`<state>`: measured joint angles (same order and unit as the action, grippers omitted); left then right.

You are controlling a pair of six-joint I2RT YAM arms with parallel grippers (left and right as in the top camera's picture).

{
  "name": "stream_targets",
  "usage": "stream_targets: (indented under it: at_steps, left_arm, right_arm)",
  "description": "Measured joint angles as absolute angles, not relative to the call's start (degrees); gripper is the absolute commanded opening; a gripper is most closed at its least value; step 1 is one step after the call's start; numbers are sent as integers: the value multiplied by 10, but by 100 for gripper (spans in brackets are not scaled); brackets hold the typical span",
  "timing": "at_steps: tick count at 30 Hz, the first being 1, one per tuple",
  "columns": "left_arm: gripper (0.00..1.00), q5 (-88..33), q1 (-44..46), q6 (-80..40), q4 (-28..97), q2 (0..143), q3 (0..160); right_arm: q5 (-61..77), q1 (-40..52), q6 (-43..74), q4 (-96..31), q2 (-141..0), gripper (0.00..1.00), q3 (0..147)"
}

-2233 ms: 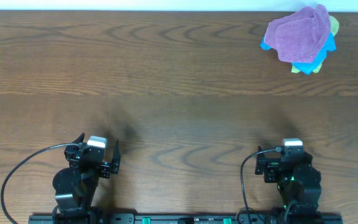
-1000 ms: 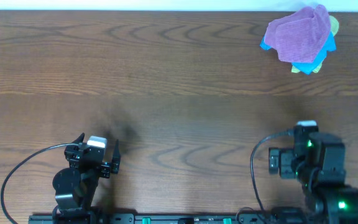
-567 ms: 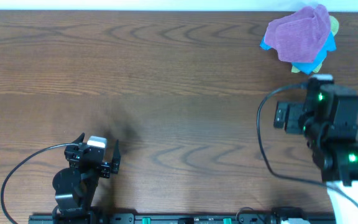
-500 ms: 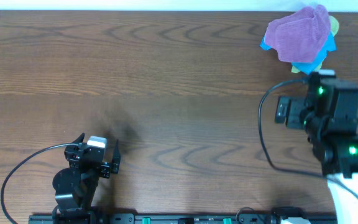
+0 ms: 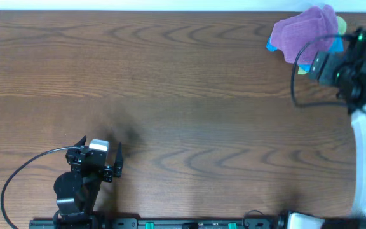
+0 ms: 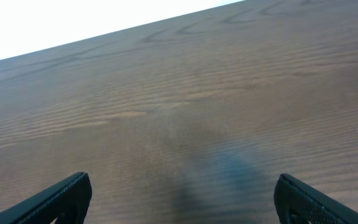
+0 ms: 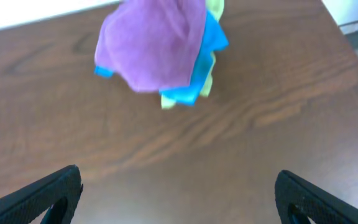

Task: Fold the cloth
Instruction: 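Reach the right gripper to the cloth pile in the upper right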

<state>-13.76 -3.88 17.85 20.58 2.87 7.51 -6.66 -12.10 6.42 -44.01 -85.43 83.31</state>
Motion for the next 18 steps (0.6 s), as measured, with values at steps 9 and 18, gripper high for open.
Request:
stream_targets:
  at_steps: [9, 18]
  left_arm:
    - [95, -138, -39, 178, 206, 29, 75]
    - [95, -138, -39, 178, 206, 29, 75]
  right_arm:
    - [-44, -127, 32, -291, -991, 99, 879]
    - [-45, -128, 11, -168, -1047, 99, 883]
